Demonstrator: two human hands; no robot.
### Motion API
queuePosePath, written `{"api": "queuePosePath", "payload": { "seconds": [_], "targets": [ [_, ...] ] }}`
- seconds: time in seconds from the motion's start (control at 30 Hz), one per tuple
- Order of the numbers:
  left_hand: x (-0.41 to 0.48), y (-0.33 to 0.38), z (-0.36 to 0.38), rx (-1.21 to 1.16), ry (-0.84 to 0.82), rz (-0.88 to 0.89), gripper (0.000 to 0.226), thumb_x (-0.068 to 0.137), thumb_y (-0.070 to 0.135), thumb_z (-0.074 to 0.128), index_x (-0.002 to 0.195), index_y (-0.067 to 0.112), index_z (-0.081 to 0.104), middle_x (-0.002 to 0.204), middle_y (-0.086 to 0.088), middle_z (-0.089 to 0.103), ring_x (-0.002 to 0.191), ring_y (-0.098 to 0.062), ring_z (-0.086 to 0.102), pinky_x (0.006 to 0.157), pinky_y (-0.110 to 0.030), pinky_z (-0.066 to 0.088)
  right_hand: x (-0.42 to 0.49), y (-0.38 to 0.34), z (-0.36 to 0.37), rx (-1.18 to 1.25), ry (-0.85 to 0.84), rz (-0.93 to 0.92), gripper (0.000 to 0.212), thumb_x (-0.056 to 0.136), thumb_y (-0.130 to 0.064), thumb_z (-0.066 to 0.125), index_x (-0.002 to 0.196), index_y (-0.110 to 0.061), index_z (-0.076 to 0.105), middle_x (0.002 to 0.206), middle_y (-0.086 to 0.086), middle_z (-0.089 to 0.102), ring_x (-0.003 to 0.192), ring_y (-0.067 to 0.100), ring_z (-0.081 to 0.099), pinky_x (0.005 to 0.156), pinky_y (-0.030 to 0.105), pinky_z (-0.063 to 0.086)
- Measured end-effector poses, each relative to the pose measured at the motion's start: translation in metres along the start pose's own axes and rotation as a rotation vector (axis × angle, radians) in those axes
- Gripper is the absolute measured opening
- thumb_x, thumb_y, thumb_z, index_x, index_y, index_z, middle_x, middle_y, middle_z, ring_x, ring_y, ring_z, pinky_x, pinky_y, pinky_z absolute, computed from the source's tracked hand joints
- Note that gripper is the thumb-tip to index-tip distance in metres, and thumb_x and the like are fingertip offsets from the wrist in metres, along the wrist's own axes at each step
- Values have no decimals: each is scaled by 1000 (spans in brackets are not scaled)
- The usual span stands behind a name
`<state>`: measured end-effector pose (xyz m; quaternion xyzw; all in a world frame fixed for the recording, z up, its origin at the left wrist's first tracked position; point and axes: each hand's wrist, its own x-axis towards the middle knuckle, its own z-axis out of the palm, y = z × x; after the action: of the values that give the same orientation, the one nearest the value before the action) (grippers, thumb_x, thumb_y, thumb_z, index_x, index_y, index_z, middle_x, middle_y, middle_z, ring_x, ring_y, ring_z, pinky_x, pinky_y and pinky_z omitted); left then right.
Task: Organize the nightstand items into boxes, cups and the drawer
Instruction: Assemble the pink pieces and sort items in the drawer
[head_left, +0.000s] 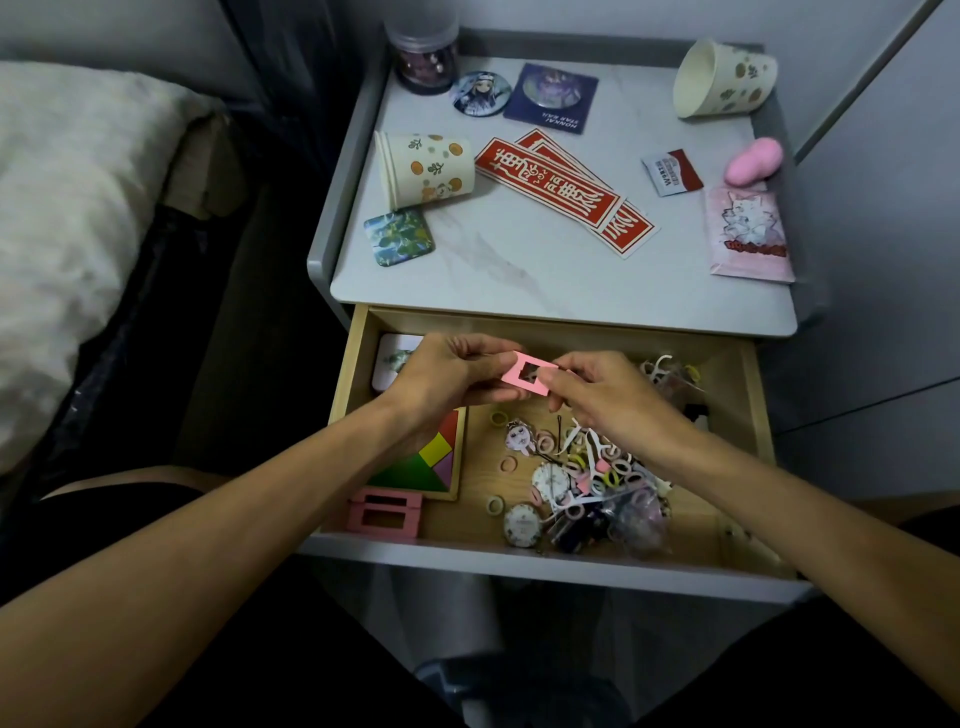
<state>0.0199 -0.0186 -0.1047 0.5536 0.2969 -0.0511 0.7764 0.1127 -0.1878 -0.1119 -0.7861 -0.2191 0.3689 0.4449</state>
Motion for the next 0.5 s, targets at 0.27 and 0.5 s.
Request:
{"api": "queuePosePath", "payload": {
  "seconds": [0.27,0.5],
  "targets": [
    [-1,0,0,56,2,31,12,90,-1,64,100,3,70,89,-12,75,81,-21,74,71,-24,61,0,0,-2,-88,-18,-54,25,98,-35,56,88,-16,70,65,-5,58,49,6,40,51,27,30],
    [-2,1,0,106,4,53,11,85,3,71,97,5,70,84,-11,75,75,-18,73,70,-24,61,0,1,-1,-153,-14,-76,24,98,-37,57,86,-20,69,65,-2,59,53,14,43,54,33,33]
  ]
}}
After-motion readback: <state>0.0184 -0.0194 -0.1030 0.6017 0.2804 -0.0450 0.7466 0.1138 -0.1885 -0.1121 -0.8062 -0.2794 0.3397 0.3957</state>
